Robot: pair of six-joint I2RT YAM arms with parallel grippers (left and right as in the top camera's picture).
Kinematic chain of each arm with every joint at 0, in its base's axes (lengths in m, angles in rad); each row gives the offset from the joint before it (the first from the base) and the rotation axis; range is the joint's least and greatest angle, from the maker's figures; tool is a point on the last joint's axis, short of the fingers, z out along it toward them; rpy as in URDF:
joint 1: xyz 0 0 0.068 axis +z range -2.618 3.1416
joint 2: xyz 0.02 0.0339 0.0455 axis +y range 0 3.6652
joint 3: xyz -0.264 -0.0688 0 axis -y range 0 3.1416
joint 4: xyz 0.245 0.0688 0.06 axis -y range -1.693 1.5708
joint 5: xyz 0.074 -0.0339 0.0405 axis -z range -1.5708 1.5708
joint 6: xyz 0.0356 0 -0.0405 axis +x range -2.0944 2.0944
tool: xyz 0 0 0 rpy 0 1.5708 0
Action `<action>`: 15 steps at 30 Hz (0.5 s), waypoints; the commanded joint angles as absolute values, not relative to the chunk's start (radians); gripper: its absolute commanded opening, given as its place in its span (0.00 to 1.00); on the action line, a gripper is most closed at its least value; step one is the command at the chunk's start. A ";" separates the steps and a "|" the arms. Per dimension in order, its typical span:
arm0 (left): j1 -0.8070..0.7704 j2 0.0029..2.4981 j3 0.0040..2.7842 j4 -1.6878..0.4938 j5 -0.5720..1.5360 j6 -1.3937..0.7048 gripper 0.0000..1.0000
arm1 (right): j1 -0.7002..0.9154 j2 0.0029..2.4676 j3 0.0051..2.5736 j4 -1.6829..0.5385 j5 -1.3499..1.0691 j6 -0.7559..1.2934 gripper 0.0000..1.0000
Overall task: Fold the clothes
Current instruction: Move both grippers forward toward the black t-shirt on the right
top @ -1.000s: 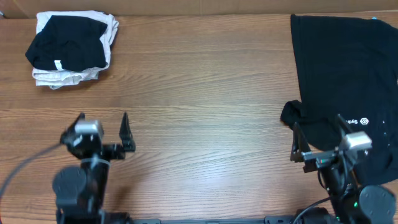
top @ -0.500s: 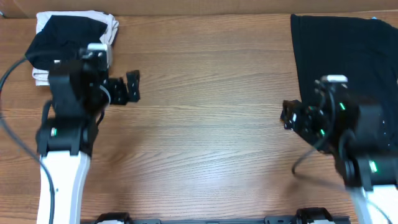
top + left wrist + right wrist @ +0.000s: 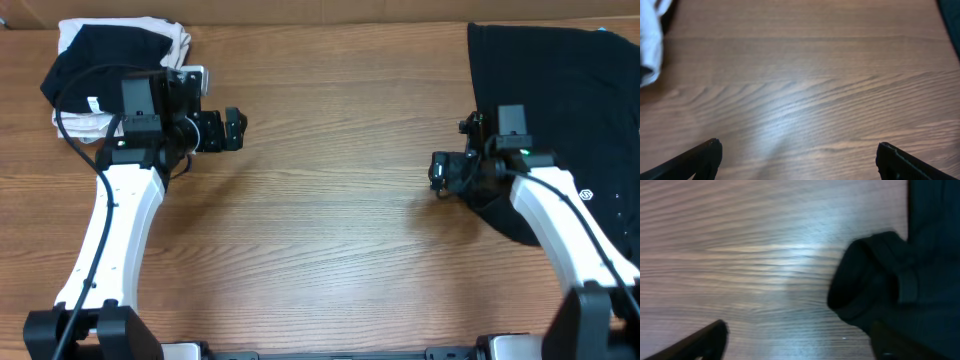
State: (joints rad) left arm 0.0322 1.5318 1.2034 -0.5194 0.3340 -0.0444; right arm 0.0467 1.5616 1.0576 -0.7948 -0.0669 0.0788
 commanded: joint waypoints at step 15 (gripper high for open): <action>0.025 1.549 1.224 -0.510 0.382 -0.022 1.00 | 0.044 1.733 1.046 -0.720 0.168 0.390 0.68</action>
